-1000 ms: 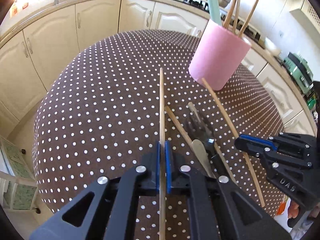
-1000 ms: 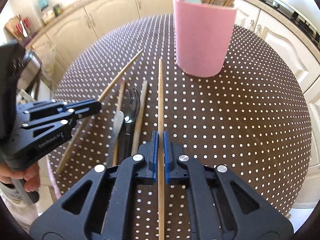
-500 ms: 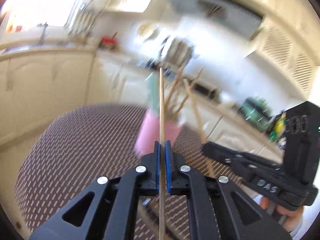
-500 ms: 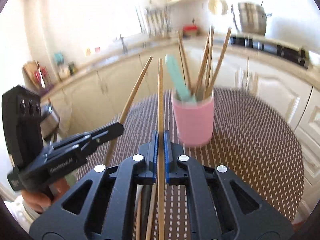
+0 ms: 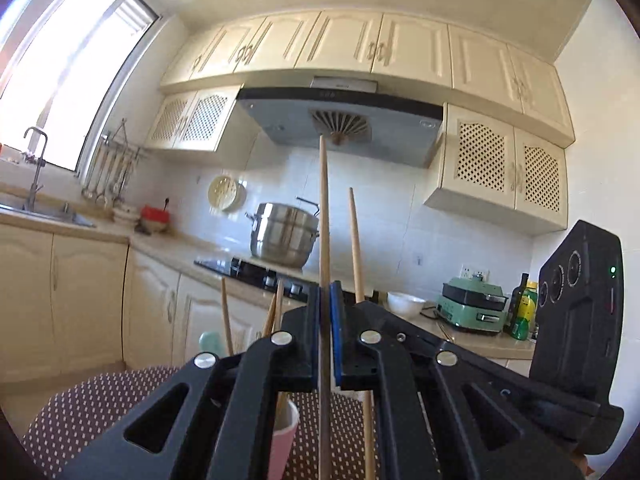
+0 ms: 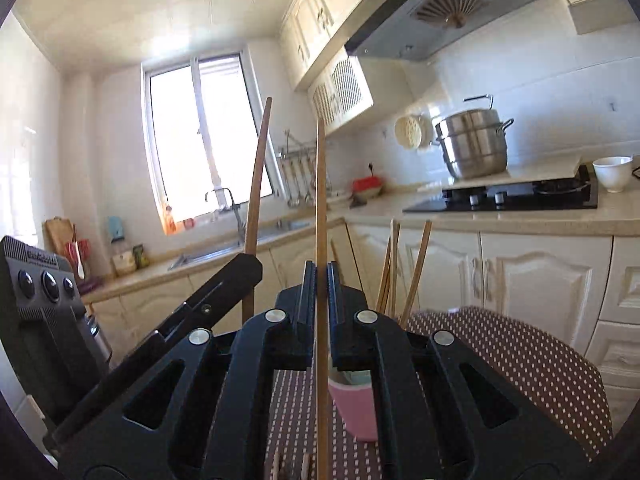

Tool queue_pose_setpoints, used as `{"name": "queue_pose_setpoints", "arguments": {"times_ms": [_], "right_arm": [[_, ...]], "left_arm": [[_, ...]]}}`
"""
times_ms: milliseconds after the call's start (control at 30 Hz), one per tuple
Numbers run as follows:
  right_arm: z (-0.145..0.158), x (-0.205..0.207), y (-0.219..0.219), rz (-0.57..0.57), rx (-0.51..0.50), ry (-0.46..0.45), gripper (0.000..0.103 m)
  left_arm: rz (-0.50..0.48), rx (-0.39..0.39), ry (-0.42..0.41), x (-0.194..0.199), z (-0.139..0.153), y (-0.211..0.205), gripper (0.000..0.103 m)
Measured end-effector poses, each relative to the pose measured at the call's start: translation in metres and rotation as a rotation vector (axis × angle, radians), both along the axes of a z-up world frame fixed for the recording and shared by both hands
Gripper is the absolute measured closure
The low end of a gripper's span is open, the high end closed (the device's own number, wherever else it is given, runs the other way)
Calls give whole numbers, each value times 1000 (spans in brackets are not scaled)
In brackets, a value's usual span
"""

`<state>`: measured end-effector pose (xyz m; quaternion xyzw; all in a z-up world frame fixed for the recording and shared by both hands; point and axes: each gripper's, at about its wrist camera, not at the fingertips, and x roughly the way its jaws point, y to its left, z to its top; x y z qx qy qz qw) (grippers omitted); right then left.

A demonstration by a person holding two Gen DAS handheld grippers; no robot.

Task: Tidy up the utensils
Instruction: 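Lift both held chopsticks up over the pink cup, then lower both chopsticks into the pink cup and open both tools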

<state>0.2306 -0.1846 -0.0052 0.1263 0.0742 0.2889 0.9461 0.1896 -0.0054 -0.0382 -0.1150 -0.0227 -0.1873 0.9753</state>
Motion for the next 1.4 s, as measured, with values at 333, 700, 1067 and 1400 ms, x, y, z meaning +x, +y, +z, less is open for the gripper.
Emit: {"name": "queue_pose_setpoints", "arguments": {"times_ms": [333, 700, 1067, 1400], "right_arm": [[3, 41, -1, -50, 51, -52, 97], [-20, 74, 8, -72, 82, -49, 97], [-34, 84, 14, -72, 85, -33, 97], [-36, 82, 15, -76, 64, -22, 97]], "left_arm": [[15, -36, -27, 53, -3, 11, 98], [56, -108, 20, 101, -27, 34, 98], [73, -110, 58, 117, -48, 36, 98], [82, -126, 106, 117, -51, 45, 78]]}}
